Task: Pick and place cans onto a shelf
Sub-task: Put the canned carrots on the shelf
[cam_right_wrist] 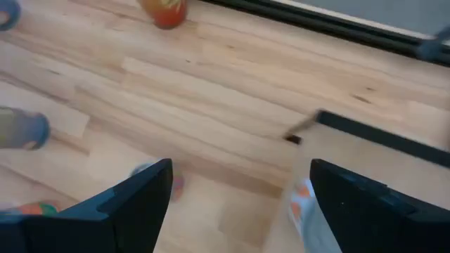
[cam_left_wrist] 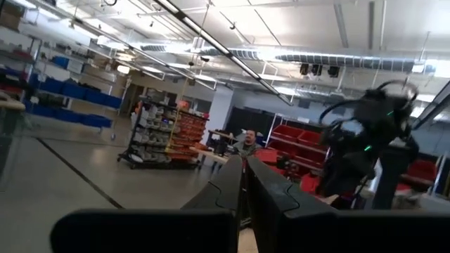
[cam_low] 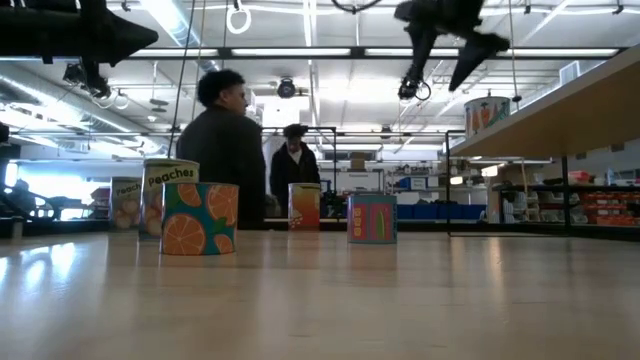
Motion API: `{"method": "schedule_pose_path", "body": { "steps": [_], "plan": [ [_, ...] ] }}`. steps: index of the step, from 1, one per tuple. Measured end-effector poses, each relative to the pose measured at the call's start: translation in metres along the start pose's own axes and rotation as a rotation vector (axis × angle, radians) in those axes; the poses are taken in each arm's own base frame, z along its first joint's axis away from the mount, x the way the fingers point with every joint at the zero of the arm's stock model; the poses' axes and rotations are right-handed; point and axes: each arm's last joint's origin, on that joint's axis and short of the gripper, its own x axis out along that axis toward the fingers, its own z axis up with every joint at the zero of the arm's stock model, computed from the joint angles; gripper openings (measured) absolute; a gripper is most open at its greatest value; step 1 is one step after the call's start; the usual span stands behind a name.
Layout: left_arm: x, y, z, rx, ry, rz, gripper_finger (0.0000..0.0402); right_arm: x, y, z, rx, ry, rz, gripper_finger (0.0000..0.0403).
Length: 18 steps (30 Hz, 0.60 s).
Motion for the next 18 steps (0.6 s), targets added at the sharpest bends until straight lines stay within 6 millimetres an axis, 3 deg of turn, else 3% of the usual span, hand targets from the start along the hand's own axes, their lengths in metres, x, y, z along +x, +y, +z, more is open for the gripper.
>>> {"method": "schedule_pose_path", "body": {
  "steps": [6,14,18],
  "plan": [
    [0.0,0.0,0.0,-0.047,0.001,-0.001,0.0025,0.028,-0.01,-0.003,0.044,0.111,-0.007,0.0344],
    [0.0,0.0,0.0,-0.105,0.002,-0.001,0.0025,0.028,-0.008,-0.009,0.013,0.14,0.007,0.0344],
    [0.0,0.0,0.0,-0.106,0.003,-0.004,0.0025,0.025,0.009,-0.011,-0.143,0.052,0.114,0.0344]
  ]
}}
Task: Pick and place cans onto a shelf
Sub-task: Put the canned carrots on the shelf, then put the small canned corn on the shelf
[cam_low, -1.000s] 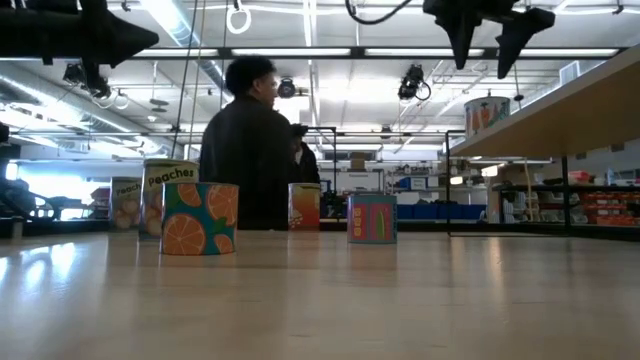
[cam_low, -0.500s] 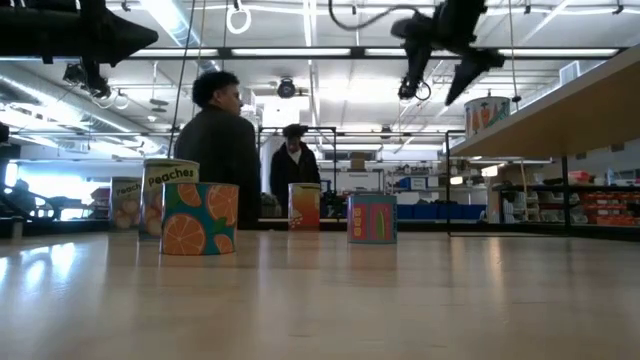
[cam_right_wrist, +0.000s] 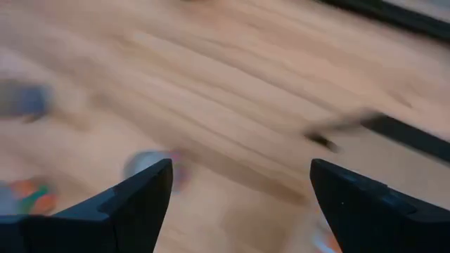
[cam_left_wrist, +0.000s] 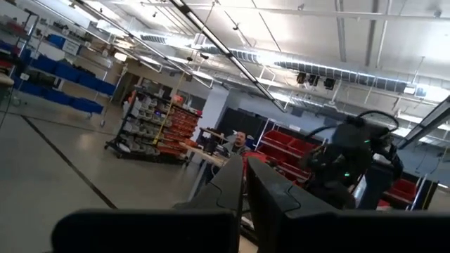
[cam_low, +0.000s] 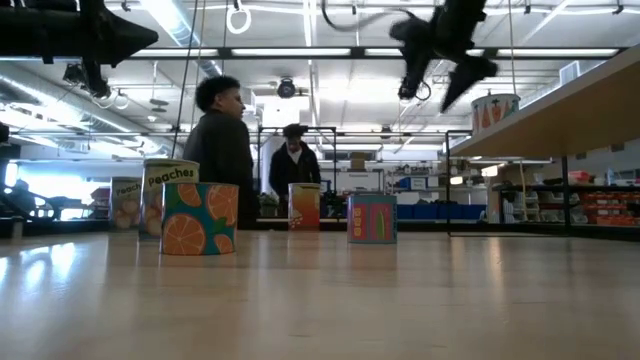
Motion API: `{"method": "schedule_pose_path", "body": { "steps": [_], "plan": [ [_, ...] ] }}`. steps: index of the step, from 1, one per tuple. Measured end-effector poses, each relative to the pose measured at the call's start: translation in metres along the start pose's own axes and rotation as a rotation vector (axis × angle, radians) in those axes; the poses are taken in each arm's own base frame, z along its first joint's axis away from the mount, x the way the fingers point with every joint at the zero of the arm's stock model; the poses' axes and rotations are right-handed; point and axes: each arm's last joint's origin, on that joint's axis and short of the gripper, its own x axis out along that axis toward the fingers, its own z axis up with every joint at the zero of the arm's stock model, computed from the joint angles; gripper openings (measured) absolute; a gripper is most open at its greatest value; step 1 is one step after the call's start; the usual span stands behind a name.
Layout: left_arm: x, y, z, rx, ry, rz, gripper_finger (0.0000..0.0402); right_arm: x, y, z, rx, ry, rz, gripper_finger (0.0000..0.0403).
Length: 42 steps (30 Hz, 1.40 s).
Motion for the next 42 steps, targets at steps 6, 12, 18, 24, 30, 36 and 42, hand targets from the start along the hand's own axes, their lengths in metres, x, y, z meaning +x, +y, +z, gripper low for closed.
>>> {"method": "schedule_pose_path", "body": {
  "steps": [6,12,18,24,30,36,42],
  "plan": [
    [0.0,-0.003,0.0,-0.028,0.016,-0.108,0.0025,-0.008,0.05,-0.009,-0.424,-0.202,0.274,0.0344],
    [0.0,-0.003,-0.002,-0.062,0.028,-0.096,0.0025,0.026,0.098,-0.034,-0.647,-0.172,0.345,0.0344],
    [0.0,-0.002,-0.003,-0.095,0.041,-0.091,0.0025,0.083,0.121,-0.056,-0.813,-0.067,0.27,0.0348],
    [0.0,-0.001,-0.009,-0.062,0.087,-0.082,0.0025,0.113,0.113,-0.057,-0.943,0.03,0.177,0.038],
    [-0.001,0.0,-0.014,-0.025,0.131,-0.074,0.0025,0.139,0.092,-0.043,-0.938,0.152,0.112,0.0396],
    [-0.001,0.0,-0.014,-0.026,0.13,-0.074,0.0025,0.163,0.081,-0.036,-0.921,0.255,0.172,0.0395],
    [-0.001,0.0,-0.014,-0.025,0.129,-0.074,0.0025,0.18,0.079,-0.041,-0.935,0.31,0.169,0.0389]
  ]
}}
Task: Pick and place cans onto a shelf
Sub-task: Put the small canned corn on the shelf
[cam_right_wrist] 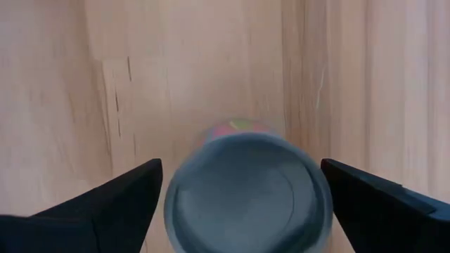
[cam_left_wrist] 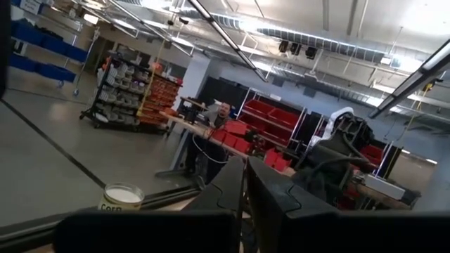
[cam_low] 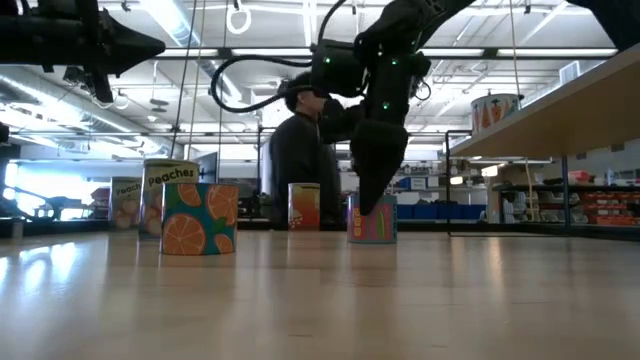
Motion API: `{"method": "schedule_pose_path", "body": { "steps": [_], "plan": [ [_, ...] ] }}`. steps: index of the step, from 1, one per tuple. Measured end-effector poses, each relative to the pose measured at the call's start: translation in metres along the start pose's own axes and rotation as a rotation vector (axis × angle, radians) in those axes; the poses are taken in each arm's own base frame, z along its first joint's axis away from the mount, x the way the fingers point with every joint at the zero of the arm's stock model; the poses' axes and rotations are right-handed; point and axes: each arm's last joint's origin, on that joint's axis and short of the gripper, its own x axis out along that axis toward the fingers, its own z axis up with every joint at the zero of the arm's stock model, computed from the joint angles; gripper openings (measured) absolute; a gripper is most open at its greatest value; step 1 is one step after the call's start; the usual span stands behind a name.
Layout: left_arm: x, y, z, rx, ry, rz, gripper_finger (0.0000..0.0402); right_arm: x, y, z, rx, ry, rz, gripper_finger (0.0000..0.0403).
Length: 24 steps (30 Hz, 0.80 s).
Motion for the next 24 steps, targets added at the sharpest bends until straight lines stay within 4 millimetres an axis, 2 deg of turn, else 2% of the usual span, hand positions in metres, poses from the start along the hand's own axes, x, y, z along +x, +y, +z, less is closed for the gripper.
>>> {"method": "schedule_pose_path", "body": {
  "steps": [6,9,11,14,18,21,24],
  "plan": [
    [0.0,0.0,0.0,0.002,-0.001,-0.001,0.0025,0.011,0.0,-0.001,0.021,0.032,-0.002,0.0347],
    [0.0,0.0,0.0,0.001,-0.002,-0.001,0.0025,0.01,0.0,-0.002,0.079,0.034,-0.002,0.0315],
    [0.0,0.0,0.0,0.001,-0.003,-0.001,0.0025,0.001,0.0,-0.002,0.126,0.017,-0.002,0.0294],
    [0.0,0.0,0.0,-0.001,-0.004,-0.001,0.0025,-0.027,0.001,-0.001,0.199,-0.057,0.016,0.0289],
    [0.0,0.0,0.0,-0.002,-0.003,-0.001,0.0025,-0.081,0.002,-0.006,0.347,-0.186,0.058,0.0289],
    [0.0,0.0,0.0,-0.001,-0.003,-0.001,0.0025,-0.128,-0.005,-0.021,0.51,-0.28,0.053,0.0292],
    [0.0,0.0,0.0,-0.002,-0.003,-0.001,0.0025,-0.173,-0.014,-0.045,0.684,-0.364,-0.01,0.0296]
  ]
}}
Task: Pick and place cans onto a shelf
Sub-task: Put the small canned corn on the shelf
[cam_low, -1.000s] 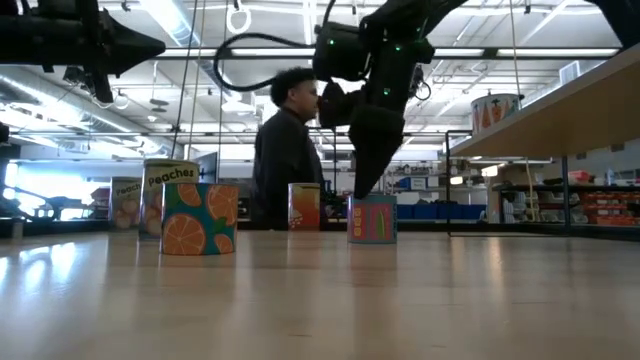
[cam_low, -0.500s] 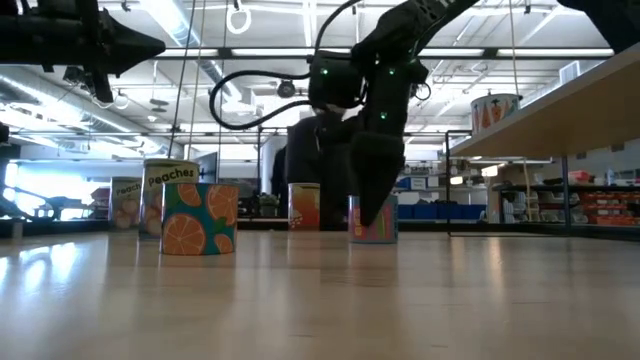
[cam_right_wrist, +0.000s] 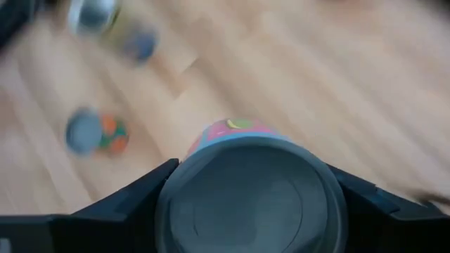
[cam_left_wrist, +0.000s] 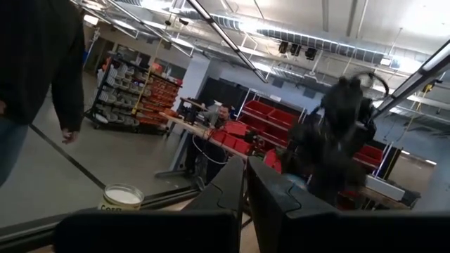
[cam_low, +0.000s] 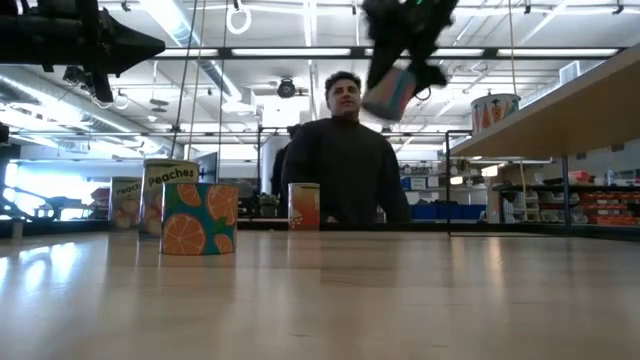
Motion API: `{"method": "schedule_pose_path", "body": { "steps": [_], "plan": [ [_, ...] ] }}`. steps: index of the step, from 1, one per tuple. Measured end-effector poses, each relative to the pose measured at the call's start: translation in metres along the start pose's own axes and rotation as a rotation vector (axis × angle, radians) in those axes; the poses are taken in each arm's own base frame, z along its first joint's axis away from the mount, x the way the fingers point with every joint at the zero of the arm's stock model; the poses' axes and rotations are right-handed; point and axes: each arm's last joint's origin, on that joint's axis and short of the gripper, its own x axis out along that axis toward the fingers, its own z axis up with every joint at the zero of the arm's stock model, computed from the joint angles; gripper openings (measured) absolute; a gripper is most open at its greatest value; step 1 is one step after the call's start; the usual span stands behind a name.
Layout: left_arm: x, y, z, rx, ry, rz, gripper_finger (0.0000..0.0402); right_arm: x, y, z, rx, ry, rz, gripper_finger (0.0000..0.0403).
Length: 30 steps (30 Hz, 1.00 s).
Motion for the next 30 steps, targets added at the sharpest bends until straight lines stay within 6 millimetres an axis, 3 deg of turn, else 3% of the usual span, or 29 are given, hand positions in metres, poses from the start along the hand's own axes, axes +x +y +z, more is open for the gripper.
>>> {"method": "schedule_pose_path", "body": {
  "steps": [4,8,16,21,30],
  "plan": [
    [0.0,0.0,0.0,0.0,0.0,0.0,0.0025,-0.058,-0.026,-0.01,0.193,-0.086,-0.061,0.0291],
    [0.0,0.0,0.0,0.0,0.0,0.0,0.0025,-0.098,-0.048,-0.029,0.277,-0.09,-0.1,0.0293],
    [0.0,0.0,0.0,0.0,0.0,0.0,0.0025,-0.141,-0.083,-0.072,0.237,0.025,-0.317,0.0293],
    [0.0,0.0,0.0,0.001,0.0,0.0,0.0025,-0.146,-0.095,-0.084,0.195,-0.007,-0.343,0.0294],
    [0.0,0.0,0.0,0.0,-0.002,0.0,0.0025,-0.106,-0.119,-0.118,0.111,0.149,-0.464,0.0296]
  ]
}}
